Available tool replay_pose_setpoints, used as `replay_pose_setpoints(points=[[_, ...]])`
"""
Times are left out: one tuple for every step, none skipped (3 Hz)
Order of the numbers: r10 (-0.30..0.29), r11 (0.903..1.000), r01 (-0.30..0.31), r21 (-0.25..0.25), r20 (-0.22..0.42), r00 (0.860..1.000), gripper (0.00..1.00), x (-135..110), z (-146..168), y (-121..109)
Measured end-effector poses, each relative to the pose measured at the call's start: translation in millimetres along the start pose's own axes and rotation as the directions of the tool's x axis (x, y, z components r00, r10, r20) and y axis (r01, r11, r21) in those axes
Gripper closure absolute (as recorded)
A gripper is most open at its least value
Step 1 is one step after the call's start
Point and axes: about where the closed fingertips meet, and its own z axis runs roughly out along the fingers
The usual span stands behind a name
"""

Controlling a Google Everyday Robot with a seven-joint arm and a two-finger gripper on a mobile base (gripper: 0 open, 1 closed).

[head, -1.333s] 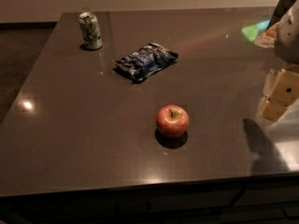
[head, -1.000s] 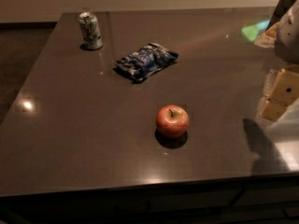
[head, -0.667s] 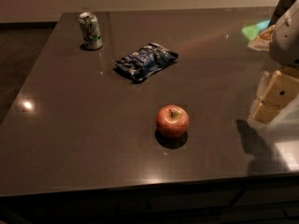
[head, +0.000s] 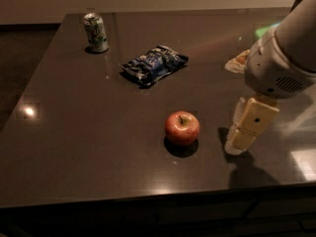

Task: Pick apple

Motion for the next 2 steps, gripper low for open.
replay_pose_setpoints(points=[[-0.018, 0.9995, 0.018, -0.025, 0.009, 1.0, 0.0, -11, 22, 7], [-0.025, 0.9982, 0.026, -0.054, 0.015, 1.0, 0.0, -19, 44, 9]])
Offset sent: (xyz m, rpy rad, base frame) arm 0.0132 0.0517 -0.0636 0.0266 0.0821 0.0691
